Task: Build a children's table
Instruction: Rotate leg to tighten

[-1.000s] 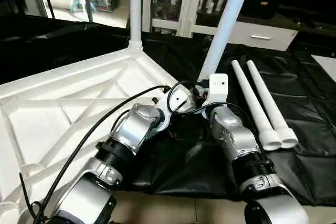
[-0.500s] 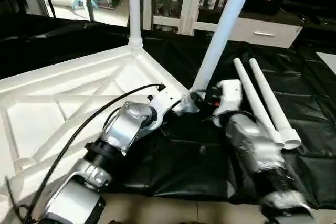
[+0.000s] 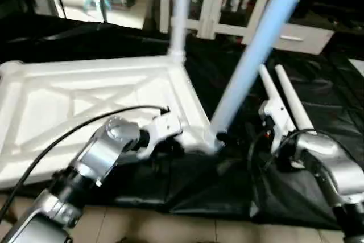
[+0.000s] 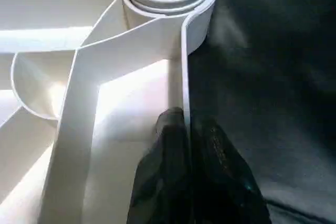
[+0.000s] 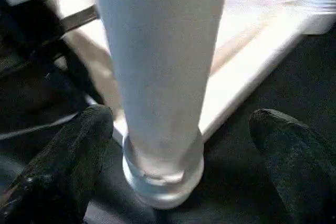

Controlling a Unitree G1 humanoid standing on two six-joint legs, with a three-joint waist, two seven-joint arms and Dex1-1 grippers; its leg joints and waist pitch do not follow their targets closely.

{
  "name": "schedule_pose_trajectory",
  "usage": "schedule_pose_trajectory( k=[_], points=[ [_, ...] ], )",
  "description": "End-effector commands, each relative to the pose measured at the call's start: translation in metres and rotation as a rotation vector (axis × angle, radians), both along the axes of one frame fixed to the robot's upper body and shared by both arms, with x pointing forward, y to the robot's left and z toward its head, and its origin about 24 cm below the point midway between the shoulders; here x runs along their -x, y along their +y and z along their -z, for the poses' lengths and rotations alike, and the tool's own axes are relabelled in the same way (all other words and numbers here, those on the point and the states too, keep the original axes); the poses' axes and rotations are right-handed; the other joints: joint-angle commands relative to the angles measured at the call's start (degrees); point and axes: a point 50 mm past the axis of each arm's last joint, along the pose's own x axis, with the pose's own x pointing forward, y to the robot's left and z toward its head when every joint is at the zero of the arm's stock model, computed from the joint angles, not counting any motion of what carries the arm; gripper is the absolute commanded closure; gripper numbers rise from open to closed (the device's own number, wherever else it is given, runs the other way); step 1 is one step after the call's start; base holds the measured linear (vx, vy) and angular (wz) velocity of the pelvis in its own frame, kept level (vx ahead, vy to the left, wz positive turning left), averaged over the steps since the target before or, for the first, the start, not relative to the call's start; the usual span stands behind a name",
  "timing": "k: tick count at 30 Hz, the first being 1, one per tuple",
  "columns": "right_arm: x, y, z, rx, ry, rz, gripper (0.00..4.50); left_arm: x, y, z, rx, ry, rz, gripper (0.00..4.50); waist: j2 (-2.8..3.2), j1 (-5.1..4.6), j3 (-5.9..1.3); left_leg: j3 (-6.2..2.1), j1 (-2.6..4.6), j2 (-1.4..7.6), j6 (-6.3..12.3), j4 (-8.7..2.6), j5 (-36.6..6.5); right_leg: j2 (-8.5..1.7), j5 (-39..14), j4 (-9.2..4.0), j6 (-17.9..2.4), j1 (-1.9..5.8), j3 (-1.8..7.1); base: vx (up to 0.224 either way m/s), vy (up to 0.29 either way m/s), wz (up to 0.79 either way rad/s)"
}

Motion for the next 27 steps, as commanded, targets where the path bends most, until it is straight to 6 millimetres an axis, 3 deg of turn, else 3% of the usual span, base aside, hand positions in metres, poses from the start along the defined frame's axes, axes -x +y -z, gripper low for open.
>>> schedule_pose_trajectory(
  k=[1, 4, 7, 10, 11, 17, 27],
  points=[
    [0.005, 0.0, -0.003, 0.019, 0.016, -0.066, 0.04, 0.009, -0.014, -0.004, 0.054, 0.014, 0.101, 4.5, 0.47, -0.03, -3.41, 0.12, 0.25, 1.72, 2.15, -4.56, -10.4, -3.03, -16.1, -3.63, -9.9, 3.0, 2.98, 0.0, 0.0, 0.0],
    [0.007, 0.001, -0.001, 0.05, 0.028, -0.126, 0.04, 0.012, -0.013, -0.003, 0.036, 0.031, 0.131, 4.5, 0.53, 0.2, -3.34, 0.15, 0.16, 1.69, 2.09, -4.6, -10.5, -3.06, -15.8, -3.56, -10.2, 3.12, 3.01, 0.0, 0.0, 0.0],
    [0.008, 0.003, 0.0, 0.046, 0.051, -0.173, 0.04, 0.013, -0.012, -0.004, 0.035, 0.034, 0.141, 4.5, 0.31, 0.18, -3.42, -0.02, -0.16, 1.6, 1.73, -4.57, -10.9, -3.17, -18.1, -3.72, -8.9, 3.33, 2.94, 0.0, 0.0, 0.0],
    [0.008, 0.004, 0.001, 0.047, 0.059, -0.187, 0.04, 0.013, -0.011, -0.004, 0.033, 0.032, 0.14, 4.5, 0.33, 0.21, -3.5, -0.05, -0.14, 1.64, 1.74, -4.55, -9.8, -3.14, -16.6, -3.5, -9.2, 3.35, 2.97, 0.0, 0.0, 0.0],
    [0.008, 0.004, 0.002, 0.048, 0.063, -0.192, 0.3, 0.013, -0.011, -0.004, 0.033, 0.032, 0.14, 4.5, 0.31, 0.22, -3.5, 0.0, -0.1, 1.61, 1.73, -4.51, -9.6, -3.12, -16.3, -3.51, -9.4, 3.33, 2.98, 0.0, 0.0, 0.0],
    [0.008, 0.006, 0.005, 0.066, 0.069, -0.224, 0.64, 0.014, -0.008, -0.005, 0.024, 0.034, 0.139, 4.5, 0.31, 0.25, -3.61, 0.03, -0.14, 1.61, 1.92, -4.39, -8.3, -3.09, -14.2, -3.16, -10.2, 3.44, 2.97, 0.0, 0.0, 0.0],
    [0.006, 0.007, 0.008, 0.064, 0.078, -0.233, 1.45, 0.014, -0.008, -0.005, 0.023, 0.038, 0.138, 4.5, 0.27, 0.28, -3.64, 0.04, -0.05, 1.56, 1.78, -4.37, -8.6, -3.1, -15.4, -3.3, -9.8, 3.41, 2.94, 0.0, 0.0, 0.0]
  ],
)
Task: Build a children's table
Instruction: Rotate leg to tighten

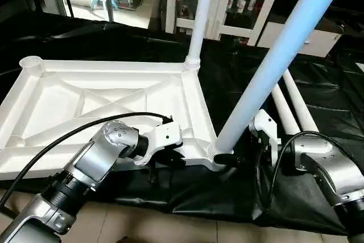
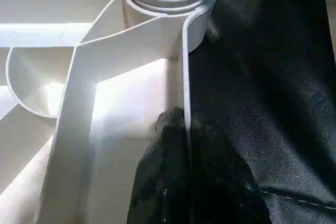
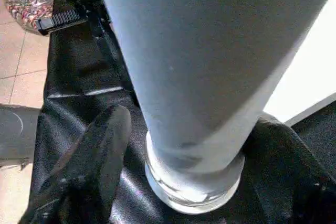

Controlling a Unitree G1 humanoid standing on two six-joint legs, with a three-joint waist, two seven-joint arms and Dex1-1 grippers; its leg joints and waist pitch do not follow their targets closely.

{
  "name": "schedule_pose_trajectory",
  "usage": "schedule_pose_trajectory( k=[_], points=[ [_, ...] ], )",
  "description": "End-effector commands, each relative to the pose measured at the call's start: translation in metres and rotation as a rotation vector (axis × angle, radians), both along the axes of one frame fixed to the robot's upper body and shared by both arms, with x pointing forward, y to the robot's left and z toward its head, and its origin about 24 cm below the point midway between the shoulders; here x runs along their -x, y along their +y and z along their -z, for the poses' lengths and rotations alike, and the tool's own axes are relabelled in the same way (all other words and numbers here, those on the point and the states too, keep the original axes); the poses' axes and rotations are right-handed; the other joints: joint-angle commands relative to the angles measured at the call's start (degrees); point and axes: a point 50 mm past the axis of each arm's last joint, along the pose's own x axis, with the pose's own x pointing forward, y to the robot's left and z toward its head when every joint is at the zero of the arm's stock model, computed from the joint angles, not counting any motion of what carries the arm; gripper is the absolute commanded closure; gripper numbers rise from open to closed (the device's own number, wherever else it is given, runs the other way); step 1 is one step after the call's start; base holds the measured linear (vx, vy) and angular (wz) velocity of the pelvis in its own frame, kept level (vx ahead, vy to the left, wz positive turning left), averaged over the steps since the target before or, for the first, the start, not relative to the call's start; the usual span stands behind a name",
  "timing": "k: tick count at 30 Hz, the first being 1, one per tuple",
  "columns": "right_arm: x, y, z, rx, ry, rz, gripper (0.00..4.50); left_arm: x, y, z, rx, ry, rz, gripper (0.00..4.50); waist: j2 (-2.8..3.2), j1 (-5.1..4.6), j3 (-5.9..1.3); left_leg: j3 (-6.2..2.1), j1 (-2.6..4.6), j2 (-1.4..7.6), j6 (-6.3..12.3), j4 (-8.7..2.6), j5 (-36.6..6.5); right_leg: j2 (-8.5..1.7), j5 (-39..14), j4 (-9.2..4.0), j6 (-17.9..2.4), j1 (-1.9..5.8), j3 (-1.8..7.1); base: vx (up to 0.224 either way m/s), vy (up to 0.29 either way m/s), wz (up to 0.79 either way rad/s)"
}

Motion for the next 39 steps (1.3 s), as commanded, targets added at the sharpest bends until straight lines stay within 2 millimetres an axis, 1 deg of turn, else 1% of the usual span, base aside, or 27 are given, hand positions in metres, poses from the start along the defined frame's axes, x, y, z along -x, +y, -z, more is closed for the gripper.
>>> schedule_pose_trajectory(
  k=[1, 5, 7, 8, 9, 15, 16, 17, 19, 20, 21, 22, 23, 24, 25, 26, 27, 28, 29, 30, 33, 34, 35, 36, 37, 38, 39],
  points=[
    [-0.001, -0.001, 0.0, 0.008, -0.001, -0.014, 1.57, 0.005, -0.01, -0.005, 0.028, -0.002, 0.063, 4.5, 0.33, -0.05, -3.61, 0.02, 0.0, 1.54, 1.77, -4.39, -8.7, -3.09, -15.5, -3.34, -9.7, 3.34, 2.87, 0.0, 0.0, 0.0],
    [-0.001, 0.0, 0.0, 0.008, 0.0, -0.019, 1.9, 0.005, -0.01, -0.005, 0.028, -0.001, 0.063, 4.5, 0.34, -0.02, -3.6, 0.02, -0.01, 1.53, 1.78, -4.4, -8.6, -3.05, -15.2, -3.32, -9.8, 3.38, 2.85, 0.0, 0.0, 0.0],
    [0.0, 0.001, 0.002, 0.012, 0.003, -0.027, 2.15, 0.005, -0.01, -0.005, 0.027, 0.0, 0.064, 4.5, 0.33, 0.01, -3.63, 0.0, -0.02, 1.53, 1.75, -4.39, -8.6, -3.05, -15.1, -3.28, -9.8, 3.4, 2.86, 0.0, 0.0, 0.0],
    [0.0, 0.001, 0.002, 0.013, 0.003, -0.029, 2.15, 0.005, -0.01, -0.005, 0.027, 0.0, 0.064, 4.5, 0.32, 0.01, -3.64, 0.01, -0.01, 1.53, 1.77, -4.38, -8.6, -3.06, -15.0, -3.27, -9.8, 3.41, 2.86, 0.0, 0.0, 0.0],
    [0.0, 0.002, 0.003, 0.016, 0.003, -0.034, 2.3, 0.005, -0.009, -0.005, 0.026, 0.0, 0.064, 4.5, 0.33, 0.05, -3.64, 0.01, -0.01, 1.53, 1.78, -4.37, -8.6, -3.09, -15.1, -3.29, -9.8, 3.41, 2.87, 0.0, 0.0, 0.0],
    [0.001, 0.003, 0.007, 0.025, 0.007, -0.028, 2.45, 0.004, -0.009, -0.005, 0.026, -0.001, 0.058, 4.5, 0.32, 0.06, -3.68, 0.01, -0.03, 1.53, 1.75, -4.36, -8.4, -3.08, -14.9, -3.23, -9.8, 3.42, 2.85, 0.0, 0.0, 0.0],
    [-0.001, 0.003, 0.01, 0.031, 0.004, 0.001, 2.46, 0.003, -0.009, -0.005, 0.027, -0.003, 0.048, 4.5, 0.3, 0.05, -3.66, 0.0, -0.04, 1.5, 1.75, -4.36, -8.5, -3.04, -14.9, -3.24, -9.8, 3.43, 2.83, 0.0, 0.0, 0.0],
    [-0.006, 0.004, 0.015, 0.044, -0.005, 0.067, 2.47, 0.001, -0.009, -0.004, 0.029, -0.007, 0.028, 4.5, 0.43, -0.09, -3.59, 0.0, -0.03, 1.49, 1.46, -4.43, -9.1, -3.05, -15.6, -3.33, -9.8, 3.3, 2.83, 0.0, 0.0, 0.0],
    [-0.012, 0.004, 0.02, 0.067, -0.027, 0.151, 2.48, -0.003, -0.009, -0.004, 0.031, -0.017, -0.013, 4.5, 0.47, -0.43, -3.4, -0.03, 0.02, 1.39, 0.78, -4.56, -11.4, -3.01, -18.7, -3.77, -9.0, 3.11, 2.74, 0.0, 0.0, 0.0],
    [-0.019, 0.005, 0.026, 0.09, -0.043, 0.242, 2.48, -0.011, -0.01, -0.003, 0.035, -0.04, -0.091, 4.5, 0.39, -0.83, -3.33, -0.15, -0.13, 1.27, -0.01, -4.64, -12.8, -2.96, -21.5, -3.97, -8.1, 3.16, 2.61, 0.0, 0.0, 0.0],
    [-0.022, 0.005, 0.029, 0.105, -0.05, 0.295, 2.48, -0.016, -0.01, -0.003, 0.037, -0.054, -0.142, 4.5, 0.39, -1.0, -3.24, -0.21, -0.08, 1.17, -0.36, -4.71, -13.5, -3.0, -23.5, -4.34, -7.3, 3.1, 2.49, 0.0, 0.0, 0.0],
    [-0.026, 0.006, 0.033, 0.115, -0.047, 0.369, 2.49, -0.021, -0.011, -0.003, 0.037, -0.068, -0.197, 4.5, 0.3, -1.33, -3.15, -0.31, 0.15, 0.97, -1.01, -4.58, -15.3, -3.01, -27.9, -4.86, -5.6, 2.9, 2.27, 0.0, 0.0, 0.0],
    [-0.029, 0.007, 0.037, 0.112, -0.03, 0.431, 2.49, -0.027, -0.011, -0.003, 0.043, -0.087, -0.248, 4.5, 0.29, -1.54, -3.17, -0.49, 0.26, 0.76, -1.12, -4.45, -16.4, -3.09, -31.5, -5.35, -4.0, 2.87, 2.03, 0.0, 0.0, 0.0],
    [-0.033, 0.01, 0.04, 0.103, -0.015, 0.5, 2.49, -0.033, -0.013, -0.004, 0.057, -0.095, -0.317, 4.5, 0.28, -1.72, -3.14, -0.56, 0.32, 0.81, -1.16, -4.48, -17.0, -3.18, -32.8, -5.57, -3.5, 2.74, 1.98, 0.0, 0.0, 0.0],
    [-0.035, 0.012, 0.043, 0.097, -0.005, 0.543, 2.5, -0.037, -0.013, -0.005, 0.067, -0.099, -0.363, 4.5, 0.29, -2.03, -3.17, -0.64, 0.4, 0.62, -1.03, -4.33, -17.5, -3.13, -34.7, -6.01, -2.5, 2.59, 1.7, 0.0, 0.0, 0.0],
    [-0.041, 0.017, 0.048, 0.103, 0.014, 0.658, 2.5, -0.042, -0.016, -0.005, 0.078, -0.093, -0.438, 4.5, 0.22, -2.3, -3.33, -0.83, 0.11, 0.66, -1.0, -4.38, -16.9, -3.2, -34.3, -5.94, -2.2, 2.87, 1.58, 0.0, 0.0, 0.0],
    [-0.043, 0.019, 0.05, 0.116, 0.011, 0.702, 2.5, -0.044, -0.017, -0.005, 0.081, -0.09, -0.464, 4.5, 0.17, -2.46, -3.29, -0.76, -0.12, 0.58, -0.92, -4.42, -16.4, -3.08, -34.2, -5.98, -2.0, 2.86, 1.59, 0.0, 0.0, 0.0],
    [-0.044, 0.02, 0.051, 0.123, 0.01, 0.727, 2.5, -0.045, -0.018, -0.005, 0.083, -0.088, -0.478, 4.5, 0.29, -2.56, -3.38, -0.79, 0.04, 0.52, -1.07, -4.34, -16.4, -3.1, -34.4, -6.06, -1.8, 2.59, 1.52, 0.0, 0.0, 0.0],
    [-0.048, 0.025, 0.055, 0.142, 0.014, 0.828, 2.5, -0.049, -0.021, -0.006, 0.089, -0.085, -0.536, 4.5, 0.34, -2.58, -3.4, -0.82, 0.14, 0.53, -1.09, -4.33, -16.6, -3.1, -34.3, -6.11, -1.8, 2.57, 1.43, 0.0, 0.0, 0.0],
    [-0.05, 0.028, 0.057, 0.142, 0.025, 0.88, 2.5, -0.051, -0.023, -0.006, 0.092, -0.087, -0.562, 4.5, 0.51, -2.88, -3.45, -0.78, 0.13, 0.5, -1.14, -4.38, -16.6, -2.99, -33.4, -6.06, -1.9, 2.41, 1.52, 0.0, 0.0, 0.0],
    [-0.054, 0.047, 0.061, 0.077, 0.107, 1.033, 2.51, -0.059, -0.032, -0.009, 0.11, -0.103, -0.642, 4.5, 0.62, -3.07, -3.63, -0.74, 0.22, 0.58, -1.11, -4.52, -16.4, -2.84, -30.1, -5.64, -2.6, 2.32, 1.7, 0.0, 0.0, 0.0],
    [-0.054, 0.047, 0.061, 0.077, 0.107, 1.033, 2.51, -0.059, -0.032, -0.009, 0.11, -0.103, -0.642, 4.5, 0.76, -3.06, -3.71, -0.69, 0.23, 0.62, -0.99, -4.56, -16.3, -2.82, -28.3, -5.46, -3.0, 2.32, 1.84, 0.0, 0.0, 0.0],
    [-0.055, 0.056, 0.062, 0.052, 0.137, 1.055, 2.51, -0.06, -0.036, -0.01, 0.114, -0.109, -0.643, 4.5, 0.81, -2.95, -3.84, -0.73, 0.24, 0.69, -0.96, -4.59, -15.8, -2.86, -26.7, -5.21, -3.3, 2.44, 1.9, 0.0, 0.0, 0.0],
    [-0.057, 0.064, 0.061, 0.039, 0.155, 1.065, 2.51, -0.061, -0.039, -0.012, 0.121, -0.11, -0.638, 4.5, 0.78, -2.94, -3.82, -0.65, -0.04, 0.73, -0.73, -4.73, -14.6, -2.8, -23.9, -4.83, -4.1, 2.58, 2.1, 0.0, 0.0, 0.0],
    [-0.059, 0.071, 0.058, 0.038, 0.134, 1.052, 2.51, -0.06, -0.042, -0.012, 0.124, -0.106, -0.628, 4.5, 0.69, -2.94, -3.94, -0.5, -0.14, 0.72, -0.66, -4.7, -13.3, -2.79, -21.4, -4.46, -4.9, 2.63, 2.31, 0.0, 0.0, 0.0],
    [-0.06, 0.072, 0.056, 0.04, 0.12, 1.047, 2.51, -0.06, -0.042, -0.012, 0.124, -0.104, -0.628, 4.5, 0.82, -2.82, -4.03, -0.43, -0.11, 0.76, -0.68, -4.68, -12.1, -2.77, -18.9, -4.07, -5.7, 2.78, 2.39, 0.0, 0.0, 0.0],
    [-0.061, 0.073, 0.055, 0.035, 0.115, 1.048, 2.51, -0.06, -0.041, -0.012, 0.121, -0.106, -0.625, 4.5, 0.79, -2.79, -4.07, -0.36, -0.15, 0.76, -0.55, -4.64, -11.5, -2.76, -17.6, -3.91, -6.1, 2.87, 2.44, 0.0, 0.0, 0.0]
  ],
)
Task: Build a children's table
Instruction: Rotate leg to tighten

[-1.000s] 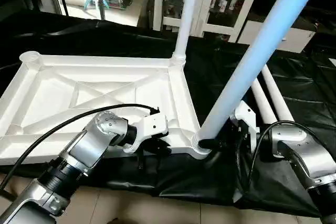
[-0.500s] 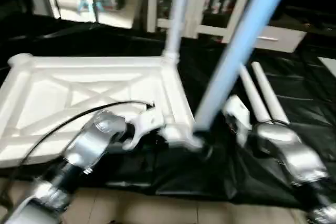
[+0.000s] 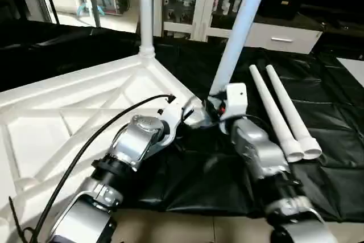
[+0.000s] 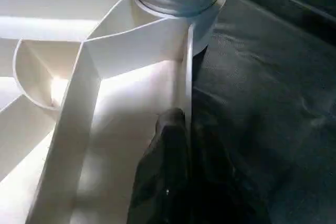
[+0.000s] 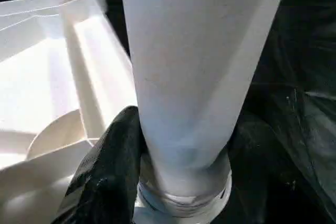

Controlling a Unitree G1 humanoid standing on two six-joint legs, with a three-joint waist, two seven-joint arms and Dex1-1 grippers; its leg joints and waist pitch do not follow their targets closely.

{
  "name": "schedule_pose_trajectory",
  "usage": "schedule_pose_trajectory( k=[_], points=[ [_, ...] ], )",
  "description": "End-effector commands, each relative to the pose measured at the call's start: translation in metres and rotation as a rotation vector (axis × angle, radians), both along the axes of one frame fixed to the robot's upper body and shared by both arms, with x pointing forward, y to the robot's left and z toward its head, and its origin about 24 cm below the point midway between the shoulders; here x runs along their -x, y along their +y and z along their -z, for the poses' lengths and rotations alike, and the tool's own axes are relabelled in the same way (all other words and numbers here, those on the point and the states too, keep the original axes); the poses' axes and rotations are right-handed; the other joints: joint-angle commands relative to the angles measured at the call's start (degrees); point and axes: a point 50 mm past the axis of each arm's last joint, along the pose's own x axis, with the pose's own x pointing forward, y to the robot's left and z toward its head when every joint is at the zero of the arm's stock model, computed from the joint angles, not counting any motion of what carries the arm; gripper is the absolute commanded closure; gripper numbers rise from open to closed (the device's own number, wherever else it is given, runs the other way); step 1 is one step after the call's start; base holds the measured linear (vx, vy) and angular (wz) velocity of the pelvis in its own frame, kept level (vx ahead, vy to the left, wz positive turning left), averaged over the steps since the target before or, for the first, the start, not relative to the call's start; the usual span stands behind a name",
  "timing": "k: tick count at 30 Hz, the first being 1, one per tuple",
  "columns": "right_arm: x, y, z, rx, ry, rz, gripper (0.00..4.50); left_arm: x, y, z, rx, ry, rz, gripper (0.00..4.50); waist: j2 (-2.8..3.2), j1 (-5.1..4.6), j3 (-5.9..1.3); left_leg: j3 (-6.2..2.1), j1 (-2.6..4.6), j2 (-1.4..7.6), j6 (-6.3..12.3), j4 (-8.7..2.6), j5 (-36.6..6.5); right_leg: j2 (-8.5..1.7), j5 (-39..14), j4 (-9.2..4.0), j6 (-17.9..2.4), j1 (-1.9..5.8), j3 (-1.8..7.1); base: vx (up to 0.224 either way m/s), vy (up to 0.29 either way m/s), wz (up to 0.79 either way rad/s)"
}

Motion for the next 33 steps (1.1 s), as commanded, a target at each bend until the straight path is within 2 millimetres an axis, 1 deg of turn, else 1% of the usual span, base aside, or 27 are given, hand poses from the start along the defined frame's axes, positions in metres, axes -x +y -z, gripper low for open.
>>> schedule_pose_trajectory(
  k=[1, 2, 4, 6, 8, 9, 11, 13, 14, 16, 17, 18, 19, 20, 21, 22, 23, 24, 25, 26, 27, 28, 29, 30, 31, 32, 33],
  points=[
    [0.014, -0.007, 0.036, 0.028, 0.17, 0.031, 2.51, -0.008, -0.003, -0.02, 0.059, -0.083, -0.009, 4.5, 0.58, 0.31, -3.54, -0.08, -0.5, 0.82, -0.27, -4.64, -9.9, -2.76, -15.1, -3.52, -6.9, 2.91, 2.6, 0.0, 0.0, 0.0],
    [0.013, -0.007, 0.035, 0.032, 0.162, 0.031, 2.51, -0.008, -0.002, -0.02, 0.056, -0.081, -0.01, 4.5, 0.57, 0.32, -3.55, -0.06, -0.55, 0.85, -0.17, -4.64, -9.2, -2.73, -13.9, -3.36, -7.2, 2.98, 2.64, 0.0, 0.0, 0.0],
    [0.012, -0.007, 0.034, 0.044, 0.147, 0.027, 2.52, -0.008, -0.001, -0.019, 0.052, -0.078, -0.012, 4.5, 0.74, 0.49, -3.59, 0.13, -0.43, 0.88, 0.09, -4.59, -8.0, -2.74, -11.5, -3.1, -8.3, 3.04, 2.7, 0.0, 0.0, 0.0],
    [0.011, -0.008, 0.032, 0.053, 0.122, 0.022, 2.52, -0.007, 0.001, -0.018, 0.049, -0.074, -0.013, 4.5, 0.81, 0.52, -3.42, 0.19, -0.44, 0.88, -0.01, -4.68, -9.1, -2.78, -12.9, -3.33, -8.2, 3.02, 2.73, 0.0, 0.0, 0.0],
    [0.009, -0.01, 0.028, 0.057, 0.091, 0.018, 2.52, -0.007, 0.002, -0.017, 0.047, -0.071, -0.01, 4.5, 0.73, 0.51, -3.29, 0.16, -0.38, 0.87, -0.36, -4.77, -11.3, -2.87, -16.7, -3.8, -7.3, 2.9, 2.73, 0.0, 0.0, 0.0],
    [0.009, -0.01, 0.026, 0.032, 0.076, -0.011, 2.17, -0.007, 0.003, -0.016, 0.046, -0.069, -0.008, 4.5, 0.82, 0.48, -3.29, 0.13, -0.37, 0.88, -0.46, -4.79, -11.8, -2.87, -17.5, -3.85, -7.0, 2.88, 2.73, 0.0, 0.0, 0.0],
    [0.009, -0.011, 0.022, 0.003, 0.058, -0.03, 1.82, -0.006, 0.004, -0.016, 0.045, -0.067, -0.003, 4.5, 0.77, 0.51, -3.28, 0.1, -0.4, 0.91, -0.4, -4.81, -11.9, -2.87, -17.4, -3.91, -6.8, 2.92, 2.75, 0.0, 0.0, 0.0],
    [0.009, -0.014, 0.01, -0.073, 0.018, -0.083, 1.73, -0.005, 0.005, -0.016, 0.044, -0.064, 0.01, 4.5, 0.74, 0.65, -3.35, 0.1, -0.39, 0.98, 0.27, -4.76, -11.3, -2.75, -15.6, -3.76, -7.0, 3.09, 2.77, 0.0, 0.0, 0.0],
    [0.009, -0.015, 0.008, -0.079, 0.008, -0.088, 1.61, -0.005, 0.006, -0.016, 0.044, -0.063, 0.013, 4.5, 0.67, 0.73, -3.39, 0.13, -0.56, 1.01, 0.69, -4.76, -10.2, -2.83, -13.9, -3.56, -7.5, 3.19, 2.81, 0.0, 0.0, 0.0],
    [0.009, -0.017, 0.003, -0.098, -0.015, -0.116, 1.4, -0.005, 0.007, -0.016, 0.044, -0.064, 0.023, 4.5, 0.56, 0.7, -3.4, 0.18, -0.65, 0.98, 1.09, -4.69, -8.9, -2.8, -12.7, -3.36, -8.3, 3.24, 2.83, 0.0, 0.0, 0.0],
    [0.009, -0.017, 0.003, -0.098, -0.015, -0.116, 1.27, -0.005, 0.007, -0.016, 0.044, -0.064, 0.023, 4.5, 0.6, 0.7, -3.34, 0.24, -0.64, 0.95, 1.19, -4.66, -8.9, -2.91, -13.5, -3.5, -8.6, 3.2, 2.84, 0.0, 0.0, 0.0],
    [0.01, -0.019, 0.0, -0.104, -0.026, -0.129, 1.27, -0.005, 0.008, -0.016, 0.043, -0.063, 0.025, 4.5, 0.64, 0.69, -3.3, 0.26, -0.6, 0.95, 1.13, -4.68, -9.1, -2.93, -14.3, -3.61, -8.6, 3.15, 2.82, 0.0, 0.0, 0.0],
    [0.012, -0.023, -0.004, -0.112, -0.04, -0.17, 1.17, -0.004, 0.009, -0.016, 0.044, -0.058, 0.04, 4.5, 0.63, 0.76, -3.23, 0.26, -0.52, 0.97, 1.18, -4.72, -9.8, -2.9, -15.7, -3.85, -8.3, 3.14, 2.8, 0.0, 0.0, 0.0],
    [0.012, -0.023, -0.004, -0.112, -0.04, -0.17, 0.97, -0.004, 0.009, -0.016, 0.044, -0.058, 0.04, 4.5, 0.57, 0.8, -3.31, 0.16, -0.62, 1.08, 1.14, -4.7, -9.5, -2.98, -15.6, -3.67, -8.1, 3.25, 2.83, 0.0, 0.0, 0.0],
    [0.016, -0.029, -0.008, -0.112, -0.055, -0.216, 0.91, -0.001, 0.01, -0.015, 0.044, -0.056, 0.074, 4.5, 0.71, 0.91, -3.26, 0.18, -0.57, 1.03, 1.34, -4.71, -9.3, -2.84, -15.3, -3.83, -8.1, 3.27, 2.78, 0.0, 0.0, 0.0],
    [0.018, -0.034, -0.011, -0.11, -0.063, -0.248, 0.84, 0.001, 0.011, -0.015, 0.043, -0.055, 0.099, 4.5, 0.65, 0.93, -3.28, 0.21, -0.57, 1.1, 1.5, -4.65, -9.1, -2.93, -14.8, -3.73, -8.2, 3.23, 2.85, 0.0, 0.0, 0.0],
    [0.022, -0.039, -0.013, -0.098, -0.075, -0.301, 0.84, 0.005, 0.013, -0.014, 0.042, -0.037, 0.14, 4.5, 0.82, 0.93, -3.25, 0.17, -0.6, 1.2, 1.59, -4.74, -8.5, -2.91, -14.0, -3.59, -8.5, 3.2, 2.89, 0.0, 0.0, 0.0],
    [0.022, -0.039, -0.013, -0.098, -0.075, -0.301, 0.63, 0.005, 0.013, -0.014, 0.042, -0.037, 0.14, 4.5, 0.78, 0.98, -3.29, 0.13, -0.57, 1.17, 1.73, -4.71, -8.4, -2.87, -13.6, -3.53, -8.6, 3.34, 2.82, 0.0, 0.0, 0.0],
    [0.025, -0.043, -0.014, -0.09, -0.08, -0.334, 0.54, 0.008, 0.013, -0.013, 0.041, -0.024, 0.165, 4.5, 0.69, 1.06, -3.18, 0.3, -0.5, 1.17, 2.05, -4.68, -8.3, -2.94, -13.8, -3.64, -8.8, 3.15, 2.9, 0.0, 0.0, 0.0],
    [0.031, -0.051, -0.016, -0.064, -0.087, -0.41, 0.49, 0.014, 0.016, -0.011, 0.034, -0.008, 0.223, 4.5, 0.85, 1.15, -3.13, 0.28, -0.51, 1.21, 2.05, -4.7, -8.5, -2.95, -14.3, -3.72, -8.9, 3.18, 2.92, 0.0, 0.0, 0.0],
    [0.033, -0.053, -0.016, -0.053, -0.089, -0.43, 0.43, 0.016, 0.016, -0.011, 0.033, -0.005, 0.248, 4.5, 0.81, 1.32, -3.15, 0.3, -0.51, 1.34, 2.12, -4.72, -8.5, -3.04, -14.2, -3.62, -9.2, 3.15, 2.96, 0.0, 0.0, 0.0],
    [0.038, -0.061, -0.017, -0.024, -0.092, -0.485, 0.33, 0.022, 0.018, -0.01, 0.031, 0.005, 0.312, 4.5, 0.99, 1.51, -3.19, 0.15, -0.44, 1.35, 2.19, -4.76, -8.8, -2.98, -14.5, -3.64, -9.1, 3.19, 2.84, 0.0, 0.0, 0.0],
    [0.043, -0.071, -0.018, 0.021, -0.092, -0.543, 0.21, 0.03, 0.021, -0.009, 0.021, 0.01, 0.399, 4.5, 0.84, 1.42, -3.0, 0.28, -0.48, 1.44, 2.21, -4.77, -9.2, -3.06, -14.6, -3.7, -9.5, 3.09, 2.95, 0.0, 0.0, 0.0],
    [0.047, -0.078, -0.019, 0.058, -0.091, -0.593, 0.21, 0.037, 0.023, -0.008, 0.018, 0.016, 0.475, 4.5, 0.82, 1.56, -3.1, 0.18, -0.59, 1.42, 2.3, -4.77, -9.3, -3.04, -14.8, -3.71, -9.4, 3.32, 2.87, 0.0, 0.0, 0.0],
    [0.047, -0.078, -0.019, 0.058, -0.091, -0.593, 0.05, 0.037, 0.023, -0.008, 0.018, 0.016, 0.475, 4.5, 0.72, 1.64, -2.98, 0.26, -0.44, 1.61, 2.49, -4.81, -9.6, -3.08, -15.0, -3.72, -9.4, 3.15, 3.0, 0.0, 0.0, 0.0],
    [0.051, -0.083, -0.02, 0.08, -0.09, -0.631, 0.02, 0.042, 0.024, -0.008, 0.021, 0.03, 0.524, 4.5, 0.77, 1.73, -2.88, 0.39, -0.34, 1.49, 2.61, -4.84, -10.7, -3.0, -16.3, -3.93, -9.4, 2.93, 2.98, 0.0, 0.0, 0.0],
    [0.056, -0.086, -0.022, 0.098, -0.077, -0.689, 0.02, 0.048, 0.026, -0.008, 0.028, 0.052, 0.566, 4.5, 0.81, 1.76, -2.83, 0.35, -0.38, 1.46, 2.51, -4.84, -11.2, -3.01, -17.2, -3.94, -9.2, 2.98, 2.95, 0.0, 0.0, 0.0]
  ],
)
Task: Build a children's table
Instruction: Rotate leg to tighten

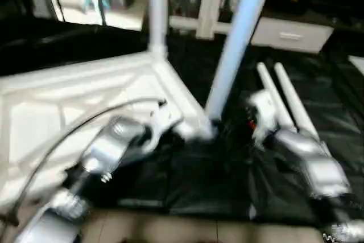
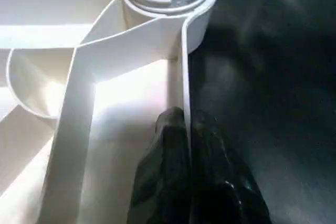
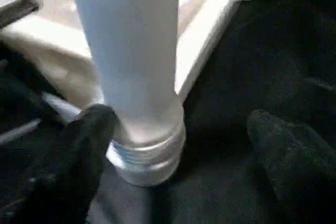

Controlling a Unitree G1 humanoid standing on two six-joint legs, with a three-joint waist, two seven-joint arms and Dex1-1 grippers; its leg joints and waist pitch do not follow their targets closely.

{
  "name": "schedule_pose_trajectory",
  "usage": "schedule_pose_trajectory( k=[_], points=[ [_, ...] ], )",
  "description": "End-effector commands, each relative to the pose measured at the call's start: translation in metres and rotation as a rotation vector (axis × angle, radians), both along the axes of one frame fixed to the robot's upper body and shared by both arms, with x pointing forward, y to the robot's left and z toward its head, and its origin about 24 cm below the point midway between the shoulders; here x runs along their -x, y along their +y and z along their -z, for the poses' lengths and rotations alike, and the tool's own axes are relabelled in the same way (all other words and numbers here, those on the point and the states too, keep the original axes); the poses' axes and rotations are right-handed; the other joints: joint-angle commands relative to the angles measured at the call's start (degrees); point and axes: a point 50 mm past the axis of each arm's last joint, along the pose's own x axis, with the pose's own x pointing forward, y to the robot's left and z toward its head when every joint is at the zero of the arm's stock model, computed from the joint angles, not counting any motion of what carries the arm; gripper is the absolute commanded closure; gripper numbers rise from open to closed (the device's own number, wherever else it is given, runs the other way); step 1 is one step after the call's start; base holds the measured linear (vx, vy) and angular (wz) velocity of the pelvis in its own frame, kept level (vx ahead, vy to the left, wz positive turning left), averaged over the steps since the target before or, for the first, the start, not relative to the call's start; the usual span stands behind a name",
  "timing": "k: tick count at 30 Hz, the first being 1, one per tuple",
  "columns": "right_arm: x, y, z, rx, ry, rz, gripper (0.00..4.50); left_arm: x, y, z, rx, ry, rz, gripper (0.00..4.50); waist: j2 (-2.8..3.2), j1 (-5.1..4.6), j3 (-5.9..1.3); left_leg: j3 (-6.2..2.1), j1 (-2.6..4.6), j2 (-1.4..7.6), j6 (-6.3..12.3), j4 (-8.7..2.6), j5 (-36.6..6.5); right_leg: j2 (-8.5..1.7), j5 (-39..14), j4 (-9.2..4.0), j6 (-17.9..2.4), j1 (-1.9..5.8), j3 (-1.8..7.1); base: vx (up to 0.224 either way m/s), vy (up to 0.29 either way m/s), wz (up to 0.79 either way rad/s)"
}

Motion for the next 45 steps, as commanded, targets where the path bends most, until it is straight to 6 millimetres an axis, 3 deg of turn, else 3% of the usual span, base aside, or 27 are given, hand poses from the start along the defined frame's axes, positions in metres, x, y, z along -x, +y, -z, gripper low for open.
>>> schedule_pose_trajectory(
  k=[1, 5, 13, 14, 16, 21, 27, 32, 40, 45],
  points=[
    [0.006, -0.003, -0.01, 0.029, -0.024, -0.097, 0.02, 0.017, -0.016, -0.001, 0.046, 0.058, 0.177, 4.5, 0.37, 0.18, -3.04, 0.05, -0.04, 1.59, 2.19, -4.61, -11.4, -3.1, -18.0, -3.87, -8.7, 3.35, 2.96, 0.0, 0.0, 0.0],
    [0.015, -0.005, -0.011, 0.05, 0.017, -0.217, 0.02, 0.024, -0.014, 0.0, 0.031, 0.097, 0.224, 4.5, 0.45, 0.73, -2.96, 0.11, 0.39, 1.69, 1.93, -4.62, -11.9, -3.01, -17.8, -3.85, -9.3, 3.02, 3.05, 0.0, 0.0, 0.0],
    [0.02, 0.0, -0.012, 0.035, 0.05, -0.353, 0.02, 0.028, -0.014, 0.0, 0.018, 0.1, 0.258, 4.5, 0.17, 0.93, -3.13, 0.0, -0.06, 1.63, 1.82, -4.55, -10.4, -3.04, -16.1, -3.46, -9.9, 3.41, 2.95, 0.0, 0.0, 0.0],
    [0.021, 0.001, -0.011, 0.038, 0.053, -0.37, 0.28, 0.029, -0.013, 0.0, 0.017, 0.1, 0.263, 4.5, 0.18, 0.99, -3.12, 0.04, 0.01, 1.61, 1.79, -4.53, -10.4, -3.07, -16.5, -3.54, -9.7, 3.36, 2.98, 0.0, 0.0, 0.0],
    [0.021, 0.003, -0.009, 0.043, 0.064, -0.392, 0.28, 0.029, -0.013, 0.0, 0.014, 0.099, 0.266, 4.5, 0.18, 0.95, -3.18, -0.02, -0.05, 1.58, 1.79, -4.51, -10.3, -3.06, -16.5, -3.45, -9.7, 3.44, 2.94, 0.0, 0.0, 0.0],
    [0.023, 0.01, -0.001, 0.064, 0.088, -0.443, 0.79, 0.028, -0.011, -0.001, 0.002, 0.096, 0.264, 4.5, 0.1, 0.93, -3.23, -0.05, -0.14, 1.56, 1.66, -4.44, -9.6, -3.06, -16.3, -3.38, -9.6, 3.47, 2.92, 0.0, 0.0, 0.0],
    [0.024, 0.01, 0.0, 0.07, 0.099, -0.461, 1.2, 0.028, -0.01, 0.0, -0.002, 0.098, 0.263, 4.5, 0.09, 0.96, -3.22, 0.03, -0.06, 1.55, 1.83, -4.41, -9.2, -3.02, -15.5, -3.29, -10.0, 3.47, 2.96, 0.0, 0.0, 0.0],
    [0.024, 0.009, 0.003, 0.082, 0.106, -0.475, 1.8, 0.028, -0.01, 0.0, -0.004, 0.101, 0.262, 4.5, 0.11, 0.99, -3.27, 0.01, -0.04, 1.55, 1.62, -4.37, -9.4, -3.06, -15.9, -3.33, -9.8, 3.49, 2.96, 0.0, 0.0, 0.0],
    [0.026, 0.009, 0.007, 0.087, 0.118, -0.476, 2.19, 0.027, -0.009, 0.0, -0.007, 0.104, 0.26, 4.5, 0.14, 0.96, -3.32, -0.01, 0.02, 1.56, 1.8, -4.35, -9.1, -2.98, -14.8, -3.17, -10.3, 3.54, 2.93, 0.0, 0.0, 0.0],
    [0.011, 0.008, 0.016, 0.113, 0.094, -0.277, 2.32, 0.02, -0.009, -0.001, 0.003, 0.077, 0.189, 4.5, 0.26, 0.59, -3.08, -0.03, -0.03, 1.44, 1.01, -4.53, -11.2, -2.98, -18.1, -3.66, -9.6, 3.34, 2.85, 0.0, 0.0, 0.0]
  ],
)
